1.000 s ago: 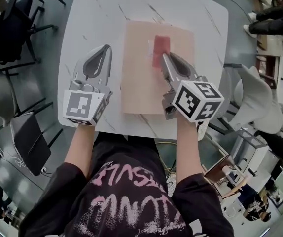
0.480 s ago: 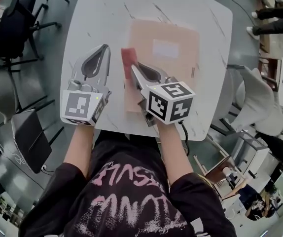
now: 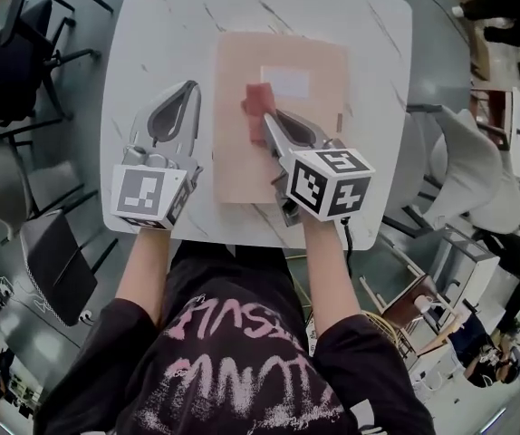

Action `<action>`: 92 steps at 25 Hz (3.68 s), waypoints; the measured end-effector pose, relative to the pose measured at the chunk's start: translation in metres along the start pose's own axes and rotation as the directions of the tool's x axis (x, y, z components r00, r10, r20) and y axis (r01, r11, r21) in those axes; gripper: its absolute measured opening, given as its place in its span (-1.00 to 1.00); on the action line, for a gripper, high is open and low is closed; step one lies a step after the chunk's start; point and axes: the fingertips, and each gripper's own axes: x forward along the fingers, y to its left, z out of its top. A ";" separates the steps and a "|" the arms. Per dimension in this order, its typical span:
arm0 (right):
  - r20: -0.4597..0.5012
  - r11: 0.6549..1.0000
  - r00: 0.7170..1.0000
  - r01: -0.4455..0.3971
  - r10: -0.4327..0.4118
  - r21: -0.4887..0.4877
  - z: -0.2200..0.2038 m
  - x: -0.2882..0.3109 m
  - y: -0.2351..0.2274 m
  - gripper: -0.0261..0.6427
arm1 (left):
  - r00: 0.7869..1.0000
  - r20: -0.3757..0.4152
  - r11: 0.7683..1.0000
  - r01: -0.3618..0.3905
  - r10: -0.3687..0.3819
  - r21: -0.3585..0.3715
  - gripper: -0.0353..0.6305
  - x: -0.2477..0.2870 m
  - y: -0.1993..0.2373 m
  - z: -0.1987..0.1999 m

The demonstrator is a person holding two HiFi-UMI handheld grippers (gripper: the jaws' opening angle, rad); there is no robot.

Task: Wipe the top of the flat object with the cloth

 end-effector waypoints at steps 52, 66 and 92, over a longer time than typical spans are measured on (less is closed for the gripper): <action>-0.051 0.991 0.992 0.118 -0.115 0.058 -0.052 -0.078 -0.049 -0.77 | 0.999 0.006 0.999 0.032 -0.032 0.013 -0.89 0.010 -0.031 0.010; 0.064 0.970 0.974 0.207 -0.216 0.125 -0.041 -0.124 -0.102 -0.77 | 0.999 0.002 0.998 0.047 -0.047 0.036 -0.89 0.013 -0.049 0.012; 0.498 0.960 0.857 0.235 -0.132 -0.150 0.051 -0.122 -0.056 -0.77 | 0.999 0.048 1.000 0.016 -0.017 0.027 -0.89 -0.005 -0.034 0.029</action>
